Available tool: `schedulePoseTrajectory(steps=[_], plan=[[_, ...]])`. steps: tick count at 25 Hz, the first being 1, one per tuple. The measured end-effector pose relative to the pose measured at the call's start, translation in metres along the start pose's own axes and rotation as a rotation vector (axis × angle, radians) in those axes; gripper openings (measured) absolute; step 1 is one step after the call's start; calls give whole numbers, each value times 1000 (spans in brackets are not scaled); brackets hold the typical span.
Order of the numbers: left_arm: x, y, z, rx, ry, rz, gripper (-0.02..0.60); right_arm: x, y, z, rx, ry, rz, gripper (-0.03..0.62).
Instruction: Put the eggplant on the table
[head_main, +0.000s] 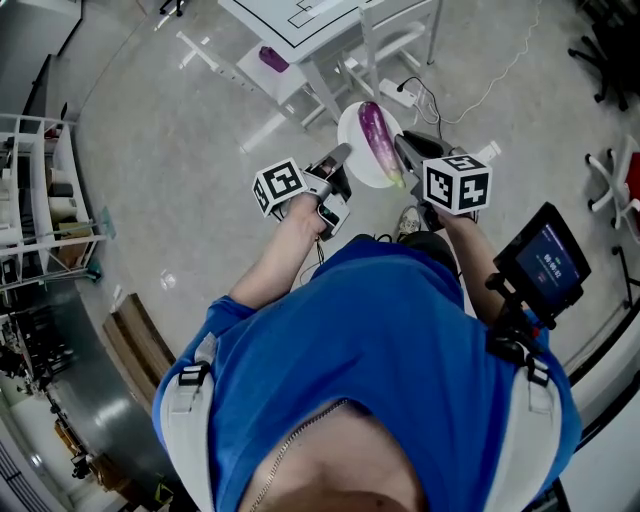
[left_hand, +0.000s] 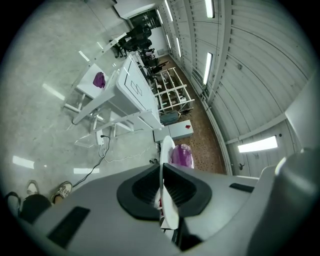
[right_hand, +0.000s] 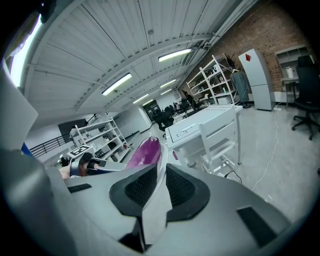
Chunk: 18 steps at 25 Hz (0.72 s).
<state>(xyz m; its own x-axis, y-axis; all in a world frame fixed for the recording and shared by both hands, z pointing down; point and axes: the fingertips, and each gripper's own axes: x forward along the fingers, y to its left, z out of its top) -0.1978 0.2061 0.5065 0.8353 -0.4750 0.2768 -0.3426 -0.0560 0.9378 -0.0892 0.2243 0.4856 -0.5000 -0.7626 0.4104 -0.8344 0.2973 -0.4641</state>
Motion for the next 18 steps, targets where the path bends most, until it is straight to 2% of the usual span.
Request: schedulePoseTrajectory(steps=[14, 18], plan=[[-2, 1, 0, 10, 3, 23, 25, 1, 0, -2, 21, -8, 9, 49], [48, -18, 4, 8, 9, 28, 25, -4, -45, 26, 33, -8, 4, 49]])
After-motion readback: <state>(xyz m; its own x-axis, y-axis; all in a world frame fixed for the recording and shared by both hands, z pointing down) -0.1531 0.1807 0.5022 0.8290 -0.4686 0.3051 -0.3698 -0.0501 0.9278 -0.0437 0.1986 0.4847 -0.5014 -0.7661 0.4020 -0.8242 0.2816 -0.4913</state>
